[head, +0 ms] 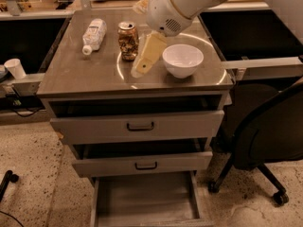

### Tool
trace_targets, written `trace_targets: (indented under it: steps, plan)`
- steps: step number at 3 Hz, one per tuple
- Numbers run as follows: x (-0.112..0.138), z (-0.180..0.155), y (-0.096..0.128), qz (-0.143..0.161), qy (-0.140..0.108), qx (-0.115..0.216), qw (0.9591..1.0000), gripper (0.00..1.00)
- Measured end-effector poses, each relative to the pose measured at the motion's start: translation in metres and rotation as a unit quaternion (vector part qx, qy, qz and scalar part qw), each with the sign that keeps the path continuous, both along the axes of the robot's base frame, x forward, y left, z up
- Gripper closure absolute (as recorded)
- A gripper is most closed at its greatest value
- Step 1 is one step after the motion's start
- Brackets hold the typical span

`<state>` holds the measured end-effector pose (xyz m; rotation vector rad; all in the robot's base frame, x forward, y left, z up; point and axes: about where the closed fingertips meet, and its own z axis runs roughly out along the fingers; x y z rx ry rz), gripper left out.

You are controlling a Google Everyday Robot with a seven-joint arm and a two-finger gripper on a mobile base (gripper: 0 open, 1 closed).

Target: Place orange can into bottom drawer

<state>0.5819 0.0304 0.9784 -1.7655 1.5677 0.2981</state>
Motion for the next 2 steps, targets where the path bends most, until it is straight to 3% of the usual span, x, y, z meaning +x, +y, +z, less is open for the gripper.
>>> trace_targets:
  steps: [1,2]
  plan:
    - [0.036,-0.001,0.023,-0.010,-0.017,0.015,0.9997,0.00]
    - [0.072,-0.014,0.030,-0.047,-0.028,0.041,0.9977,0.00]
